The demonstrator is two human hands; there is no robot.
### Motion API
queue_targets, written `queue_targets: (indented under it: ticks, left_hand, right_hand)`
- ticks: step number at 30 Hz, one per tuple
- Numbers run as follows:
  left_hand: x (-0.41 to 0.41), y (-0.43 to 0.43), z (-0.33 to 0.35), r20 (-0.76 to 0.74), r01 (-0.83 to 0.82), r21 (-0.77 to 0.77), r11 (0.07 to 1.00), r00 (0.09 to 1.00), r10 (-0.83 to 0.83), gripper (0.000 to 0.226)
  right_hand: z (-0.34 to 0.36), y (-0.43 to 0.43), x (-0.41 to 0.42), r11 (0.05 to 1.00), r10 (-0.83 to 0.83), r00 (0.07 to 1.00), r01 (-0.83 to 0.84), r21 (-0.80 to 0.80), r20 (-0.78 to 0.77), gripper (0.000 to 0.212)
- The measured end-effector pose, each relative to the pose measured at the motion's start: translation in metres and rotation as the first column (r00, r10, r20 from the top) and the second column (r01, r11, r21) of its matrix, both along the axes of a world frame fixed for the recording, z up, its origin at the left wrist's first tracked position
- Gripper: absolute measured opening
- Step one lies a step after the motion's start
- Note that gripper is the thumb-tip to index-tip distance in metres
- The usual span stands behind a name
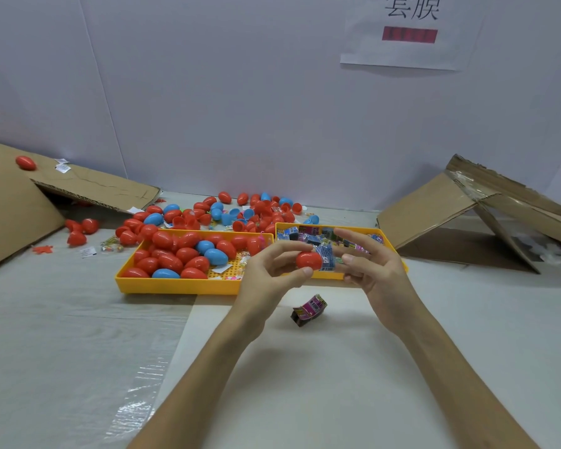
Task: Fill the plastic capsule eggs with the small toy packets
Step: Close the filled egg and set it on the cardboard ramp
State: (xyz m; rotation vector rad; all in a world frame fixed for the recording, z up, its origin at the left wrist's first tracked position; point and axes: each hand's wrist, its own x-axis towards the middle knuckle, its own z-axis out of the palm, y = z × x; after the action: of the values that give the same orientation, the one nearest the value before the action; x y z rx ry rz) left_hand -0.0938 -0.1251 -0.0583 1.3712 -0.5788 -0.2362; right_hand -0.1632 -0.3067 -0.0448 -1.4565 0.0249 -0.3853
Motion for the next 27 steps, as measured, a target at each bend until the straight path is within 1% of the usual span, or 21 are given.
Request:
queue_targets:
  ticks: [4, 9, 14, 17, 19, 21, 27]
  left_hand:
    - [0.0001, 0.0005, -0.0003, -0.018, 0.030, 0.006, 1.000, 0.999, -0.030, 0.027]
    - [-0.0005, 0.0014, 0.0013, -0.096, 0.108, -0.032, 0.994, 0.989, -0.110, 0.025]
    - [0.0001, 0.0008, 0.0005, -0.141, 0.119, -0.073, 0.990, 0.982, -0.128, 0.025]
    - [0.0004, 0.0012, 0.0003, -0.161, 0.107, -0.090, 0.990, 0.980, -0.120, 0.028]
    - [-0.0005, 0.0015, 0.0020, -0.193, 0.104, -0.119, 0.987, 0.973, -0.125, 0.026]
    - [-0.0008, 0.0023, 0.0034, -0.221, 0.113, -0.163, 0.980, 0.964, -0.148, 0.031]
    - [0.0006, 0.0042, 0.0048, -0.304, 0.121, -0.250, 0.961, 0.932, -0.196, 0.033]
  right_hand:
    - [0.0001, 0.0010, 0.0004, 1.000, -0.005, 1.000, 0.006, -0.009, 0.006, 0.041]
    - [-0.0020, -0.0002, 0.0014, 0.999, 0.001, 1.000, -0.001, -0.032, 0.004, 0.038]
    - [-0.0026, -0.0005, 0.0022, 1.000, -0.007, 0.999, 0.008, -0.022, 0.041, 0.026]
    - [-0.0035, -0.0016, 0.0026, 0.999, -0.026, 0.998, 0.029, -0.040, 0.065, 0.034]
    - [-0.0042, -0.0013, 0.0024, 0.999, -0.024, 0.996, 0.028, -0.044, 0.086, 0.032]
    - [-0.0048, -0.0001, 0.0020, 0.997, -0.011, 0.995, 0.018, -0.075, 0.103, 0.026]
    - [-0.0040, 0.0016, 0.0016, 0.987, -0.002, 0.988, 0.027, -0.159, 0.156, 0.034]
